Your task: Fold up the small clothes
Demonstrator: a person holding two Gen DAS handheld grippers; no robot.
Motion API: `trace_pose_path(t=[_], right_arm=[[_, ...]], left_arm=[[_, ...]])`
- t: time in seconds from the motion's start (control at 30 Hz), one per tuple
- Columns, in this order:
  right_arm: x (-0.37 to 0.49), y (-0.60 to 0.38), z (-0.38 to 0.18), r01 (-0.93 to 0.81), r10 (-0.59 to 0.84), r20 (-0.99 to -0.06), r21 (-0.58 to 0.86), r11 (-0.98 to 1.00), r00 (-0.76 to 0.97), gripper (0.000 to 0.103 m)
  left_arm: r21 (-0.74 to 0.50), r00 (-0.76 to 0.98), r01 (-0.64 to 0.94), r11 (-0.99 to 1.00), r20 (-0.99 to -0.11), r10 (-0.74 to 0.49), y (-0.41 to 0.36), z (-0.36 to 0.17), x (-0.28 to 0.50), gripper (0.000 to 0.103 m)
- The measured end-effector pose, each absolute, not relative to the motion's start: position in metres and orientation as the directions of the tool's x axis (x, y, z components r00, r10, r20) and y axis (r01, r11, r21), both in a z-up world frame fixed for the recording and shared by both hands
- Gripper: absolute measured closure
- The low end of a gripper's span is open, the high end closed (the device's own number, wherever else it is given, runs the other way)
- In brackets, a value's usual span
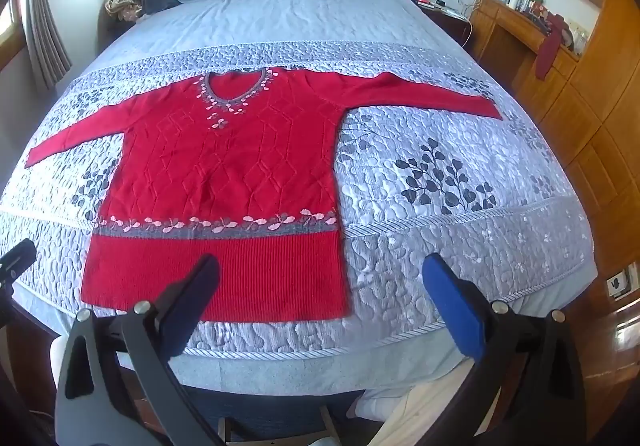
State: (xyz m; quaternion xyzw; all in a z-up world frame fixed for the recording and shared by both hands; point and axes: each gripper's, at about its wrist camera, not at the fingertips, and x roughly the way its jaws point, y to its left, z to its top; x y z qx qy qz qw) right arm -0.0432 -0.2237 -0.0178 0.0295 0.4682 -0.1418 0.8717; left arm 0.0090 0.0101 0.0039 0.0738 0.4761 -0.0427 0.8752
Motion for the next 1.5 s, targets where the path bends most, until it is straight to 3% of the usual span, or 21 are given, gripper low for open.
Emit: trace_pose_path(t=[1.5], right_arm=[[-0.036, -0.223, -0.021, 0.259, -0.234, -0.825, -0.11, 0.96, 0.515, 0.002]], left_arm=[[0.112, 0.546, 0.131, 0.985, -0.837, 0.023, 0.014, -0.006, 0.015, 0.004]])
